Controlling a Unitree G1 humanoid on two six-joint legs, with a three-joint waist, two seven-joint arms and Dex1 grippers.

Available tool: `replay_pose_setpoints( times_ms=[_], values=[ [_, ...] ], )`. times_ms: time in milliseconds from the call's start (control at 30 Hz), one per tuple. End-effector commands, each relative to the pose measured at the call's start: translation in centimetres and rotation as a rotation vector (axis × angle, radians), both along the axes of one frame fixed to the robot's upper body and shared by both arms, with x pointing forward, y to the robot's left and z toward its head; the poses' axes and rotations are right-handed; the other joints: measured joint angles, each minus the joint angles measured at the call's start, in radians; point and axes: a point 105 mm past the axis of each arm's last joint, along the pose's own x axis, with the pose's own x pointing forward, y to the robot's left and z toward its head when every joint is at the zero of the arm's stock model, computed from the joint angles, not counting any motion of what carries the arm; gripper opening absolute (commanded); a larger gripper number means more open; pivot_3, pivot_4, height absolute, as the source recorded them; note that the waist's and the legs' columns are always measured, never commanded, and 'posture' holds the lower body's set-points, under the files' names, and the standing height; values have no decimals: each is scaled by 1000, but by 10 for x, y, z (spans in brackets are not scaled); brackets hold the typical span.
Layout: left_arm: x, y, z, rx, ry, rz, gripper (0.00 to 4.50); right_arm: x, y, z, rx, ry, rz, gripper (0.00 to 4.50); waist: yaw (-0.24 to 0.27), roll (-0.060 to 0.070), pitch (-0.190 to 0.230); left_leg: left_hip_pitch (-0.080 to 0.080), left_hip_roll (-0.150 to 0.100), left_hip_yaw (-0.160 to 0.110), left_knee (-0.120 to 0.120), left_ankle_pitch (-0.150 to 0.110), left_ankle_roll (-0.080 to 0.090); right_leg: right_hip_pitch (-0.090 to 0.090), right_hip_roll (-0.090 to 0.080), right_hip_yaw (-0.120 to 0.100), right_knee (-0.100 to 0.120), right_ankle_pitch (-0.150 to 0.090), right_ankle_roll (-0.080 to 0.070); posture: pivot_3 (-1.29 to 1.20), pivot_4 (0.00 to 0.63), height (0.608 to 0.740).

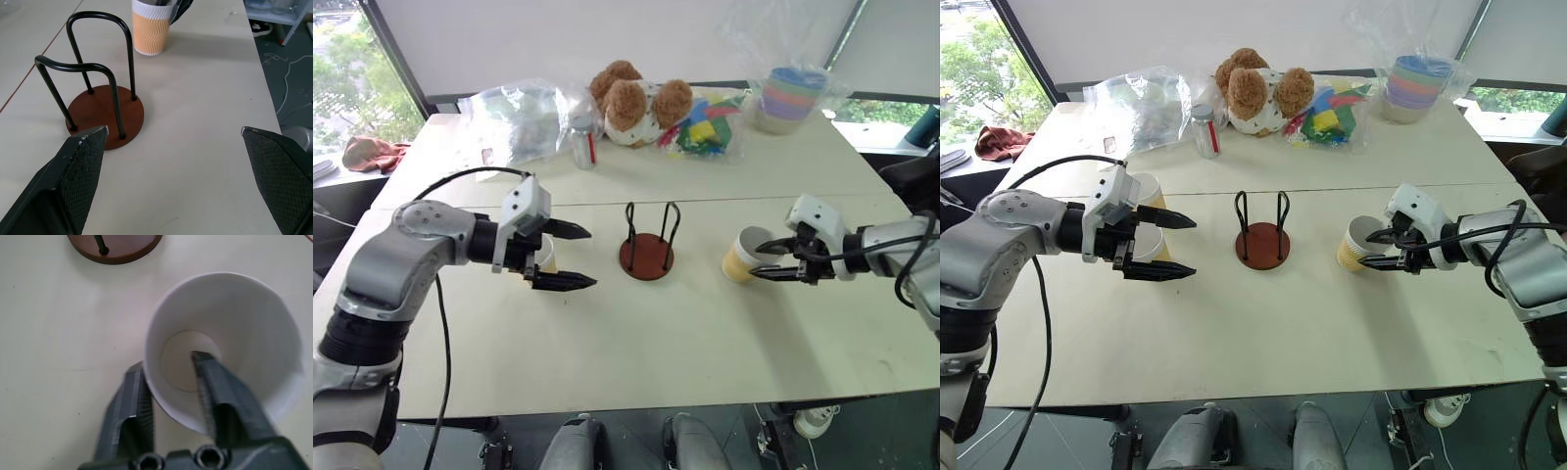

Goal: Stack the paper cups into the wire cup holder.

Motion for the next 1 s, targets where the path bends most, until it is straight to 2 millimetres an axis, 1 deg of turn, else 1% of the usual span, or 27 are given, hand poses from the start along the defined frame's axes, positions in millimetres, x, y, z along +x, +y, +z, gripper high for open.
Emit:
replay_pose_setpoints(
  times_ms=[33, 133, 200, 267, 300, 333, 400, 433, 500, 567, 633, 700, 900, 1000],
  values=[
    [2, 7, 13, -7, -57, 24, 4500, 2, 4, 14, -11, -45, 40, 58, -1, 0, 0, 0, 0, 0, 0, 0, 0, 0, 0, 0, 0, 0, 0, 0, 150, 740],
    [6, 12, 15, 0, -70, 47, 4500, -2, 12, 20, -10, -40, 96, 58, -1, 0, 0, 0, 0, 0, 0, 0, 0, 0, 0, 0, 0, 0, 0, 0, 150, 740],
    [10, 17, 16, 10, -82, 67, 4500, 0, 16, 32, -29, -76, 131, 58, -2, 0, 0, 0, 0, 0, 0, 0, 0, 0, 0, 0, 0, 0, 0, 0, 150, 740],
    [16, 25, 18, 22, -94, 94, 4500, 10, 23, 69, -77, -178, 191, 58, -6, 2, 1, 0, 0, 0, 0, 0, 0, 0, 0, 0, 0, 0, 0, 0, 150, 740],
    [18, 29, 19, 28, -99, 106, 4500, 15, 30, 94, -94, -240, 222, 58, -8, 4, 3, 0, 0, 2, 0, 0, 0, -1, 0, 1, 0, 0, 0, 0, 150, 740],
    [20, 32, 20, 33, -103, 114, 4500, 18, 36, 113, -105, -284, 252, 58, -12, 4, 4, 1, 0, 4, 0, 0, 0, -2, 0, 2, 1, 0, 0, 0, 150, 740],
    [22, 37, 21, 40, -106, 126, 4500, 17, 53, 139, -128, -320, 352, 58, -12, 6, 5, 3, 0, 7, 0, 0, 0, -3, 0, 4, 3, 0, 0, 0, 150, 740],
    [23, 40, 21, 44, -103, 130, 4500, 13, 63, 145, -146, -313, 419, 58, -10, 5, 4, 3, 1, 7, -2, 0, 0, -3, 1, 4, 3, 0, 0, 0, 150, 740],
    [23, 44, 21, 59, -102, 134, 4500, 6, 82, 151, -174, -300, 540, 58, -6, 4, 4, 4, 4, 7, -3, 1, -3, -2, 4, 4, 2, 0, 0, 0, 150, 740],
    [24, 46, 21, 64, -105, 137, 4500, 6, 92, 154, -183, -303, 596, 58, -5, 3, 4, 3, 6, 7, -3, 1, -3, -2, 5, 4, 2, 0, 1, 0, 150, 740],
    [24, 46, 22, 60, -112, 141, 4500, 5, 116, 150, -170, -301, 696, 58, -5, 3, 4, 1, 5, 8, -2, 1, -3, -2, 4, 4, 2, 0, 1, 0, 150, 740],
    [23, 45, 22, 53, -117, 143, 4500, 8, 130, 143, -185, -297, 752, 58, -7, 3, 4, 1, 4, 11, 0, 1, -3, -3, 3, 6, 2, 0, 0, 0, 150, 740],
    [17, 44, 17, 37, -110, 154, 4500, 23, 141, 135, -197, -282, 780, 58, -5, 2, 4, 1, 4, 10, -1, 1, -4, -3, 3, 7, 2, 0, 1, 0, 150, 740],
    [16, 46, 16, 37, -109, 165, 4500, 24, 142, 129, -206, -254, 794, 58, -6, 2, 4, 1, 4, 11, -1, 1, -4, -3, 3, 7, 2, 0, 1, 0, 150, 740]
  ],
)
